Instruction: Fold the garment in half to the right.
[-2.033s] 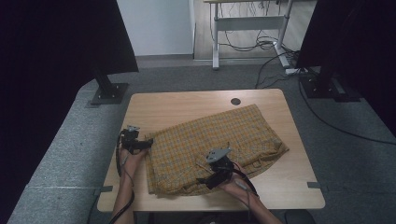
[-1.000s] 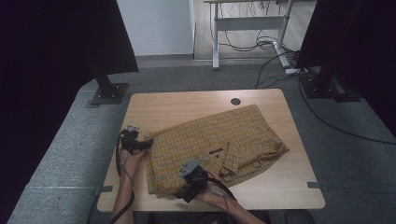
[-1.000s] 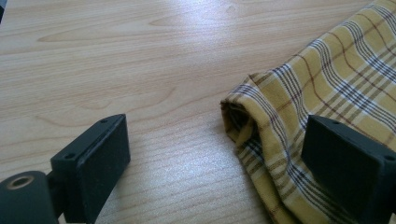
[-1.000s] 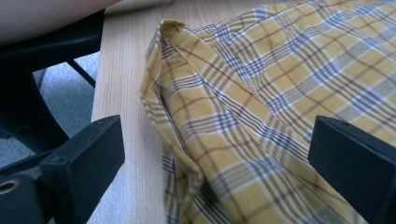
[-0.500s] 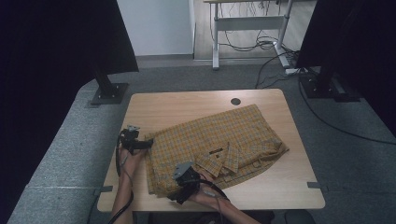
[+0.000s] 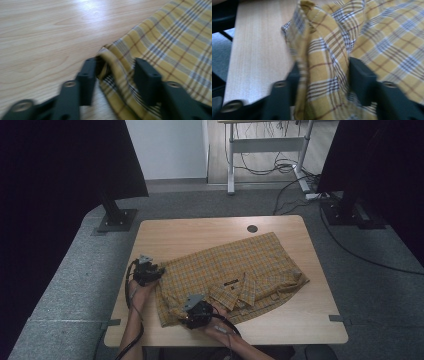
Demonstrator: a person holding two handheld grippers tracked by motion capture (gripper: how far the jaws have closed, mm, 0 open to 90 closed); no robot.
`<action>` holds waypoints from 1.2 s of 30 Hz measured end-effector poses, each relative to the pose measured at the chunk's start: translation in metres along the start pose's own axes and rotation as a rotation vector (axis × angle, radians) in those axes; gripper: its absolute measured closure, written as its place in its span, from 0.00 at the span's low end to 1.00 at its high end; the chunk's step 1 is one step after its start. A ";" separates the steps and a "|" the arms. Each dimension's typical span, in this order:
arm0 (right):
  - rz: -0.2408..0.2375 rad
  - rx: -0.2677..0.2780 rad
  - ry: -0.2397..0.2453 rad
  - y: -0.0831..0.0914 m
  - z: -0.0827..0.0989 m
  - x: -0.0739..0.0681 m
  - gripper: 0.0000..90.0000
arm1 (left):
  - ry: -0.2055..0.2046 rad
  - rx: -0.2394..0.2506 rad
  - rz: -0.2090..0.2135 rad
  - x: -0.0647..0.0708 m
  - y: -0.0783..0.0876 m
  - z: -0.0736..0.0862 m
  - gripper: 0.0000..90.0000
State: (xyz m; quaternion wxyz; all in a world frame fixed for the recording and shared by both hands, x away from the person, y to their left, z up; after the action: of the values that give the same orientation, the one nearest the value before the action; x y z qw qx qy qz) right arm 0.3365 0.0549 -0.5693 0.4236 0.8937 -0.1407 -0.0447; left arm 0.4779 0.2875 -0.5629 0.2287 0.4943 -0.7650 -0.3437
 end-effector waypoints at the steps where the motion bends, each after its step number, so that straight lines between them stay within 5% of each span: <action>1: 0.009 0.000 -0.004 0.001 0.000 0.001 0.68 | 0.000 0.002 0.008 0.001 0.000 0.000 0.73; 7: 0.032 -0.020 -0.002 0.004 -0.001 0.004 0.83 | -0.009 -0.001 0.018 0.004 0.000 -0.001 0.92; 13: 0.037 0.005 0.019 0.015 -0.003 0.004 0.84 | -0.033 0.025 0.008 0.008 0.010 -0.008 0.94; 23: 0.028 0.096 0.005 0.055 -0.007 0.012 0.84 | -0.022 0.153 0.076 0.011 0.040 -0.024 0.93; 30: 0.050 0.145 0.014 0.096 -0.004 0.021 0.84 | -0.116 0.226 0.050 0.037 0.064 -0.056 0.93; 36: 0.085 0.180 -0.024 0.127 0.007 0.035 0.84 | -0.190 0.252 0.025 0.062 0.067 -0.084 0.93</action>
State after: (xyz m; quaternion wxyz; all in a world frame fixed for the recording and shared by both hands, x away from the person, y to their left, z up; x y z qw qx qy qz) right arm 0.3409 -0.0367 -0.4743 0.3415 0.9208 -0.1868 -0.0246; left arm 0.4708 0.2242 -0.4569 0.0956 0.4746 -0.8264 -0.2875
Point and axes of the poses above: each handheld gripper's, and its own axes: y roughly backward along the jaws, z roughly out of its underside, x roughly to its right, the point moved 2 cm from there along -y, roughly forward along the jaws, and after that the axes turned 10 degrees about -x, right-handed, at the moved point
